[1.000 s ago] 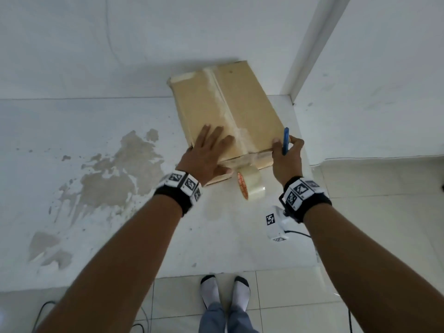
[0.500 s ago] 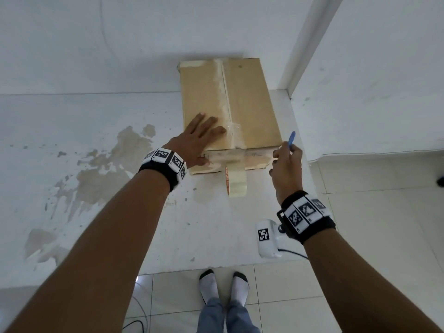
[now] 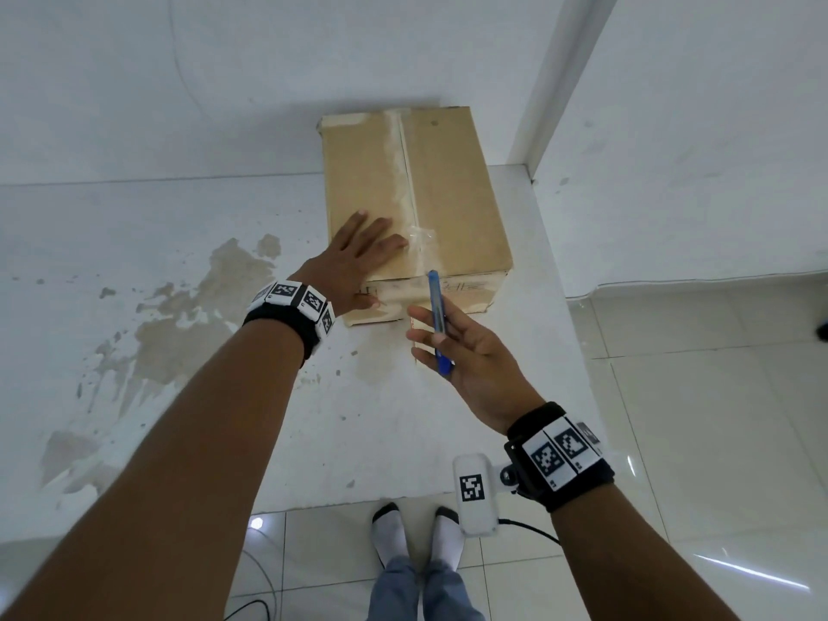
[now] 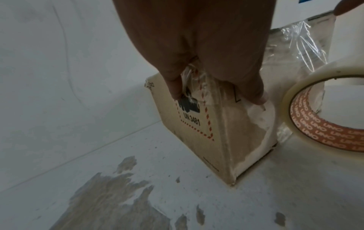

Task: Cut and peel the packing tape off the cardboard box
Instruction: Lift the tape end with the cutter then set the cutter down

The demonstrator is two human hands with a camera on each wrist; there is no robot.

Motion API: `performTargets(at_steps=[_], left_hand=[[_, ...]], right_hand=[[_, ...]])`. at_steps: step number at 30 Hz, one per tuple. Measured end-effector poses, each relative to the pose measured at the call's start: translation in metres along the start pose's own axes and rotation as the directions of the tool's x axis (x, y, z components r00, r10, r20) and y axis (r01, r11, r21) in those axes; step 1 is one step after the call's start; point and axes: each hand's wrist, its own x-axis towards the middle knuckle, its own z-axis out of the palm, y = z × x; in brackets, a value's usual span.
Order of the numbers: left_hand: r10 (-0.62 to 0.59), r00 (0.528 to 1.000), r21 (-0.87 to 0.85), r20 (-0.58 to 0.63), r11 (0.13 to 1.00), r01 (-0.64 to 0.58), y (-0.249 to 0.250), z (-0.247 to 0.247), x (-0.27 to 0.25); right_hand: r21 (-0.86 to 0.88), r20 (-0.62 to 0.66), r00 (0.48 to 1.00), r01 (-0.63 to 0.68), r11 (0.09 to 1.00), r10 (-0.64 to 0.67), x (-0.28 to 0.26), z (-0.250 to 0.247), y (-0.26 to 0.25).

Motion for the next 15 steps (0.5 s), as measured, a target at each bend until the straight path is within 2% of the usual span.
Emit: performTargets(at_steps=[3,10,13,15], left_hand=[[0.020,1.000,-0.008,-0.021,1.000,-0.021,-0.002,0.003,0.000],[0.013,1.000,-0.015,-0.029,1.000,-0.014,-0.001,0.000,-0.002],[-0.006,1.000,-0.025,-0.023,1.000,0.005,0.000,0.000,-0.005],[-0.038,0.999,0.029,0.010,0.999,0.038,0.004,-0.003,-0.006]], right_hand=[[-0.044,-0.014,0.999,0.050,0.998,-0.051,-0.002,0.002,0.006],[-0.208,-0.299,0.948,0.047,0.977,-0.109,-0.002,0.003,0.018],[-0.244,-0.323,0.940,0.030,0.969,-0.110,-0.001,0.002,0.021],[-0.255,-0.324,0.939,0.031,0.966,-0.116,0.000,0.001,0.021]])
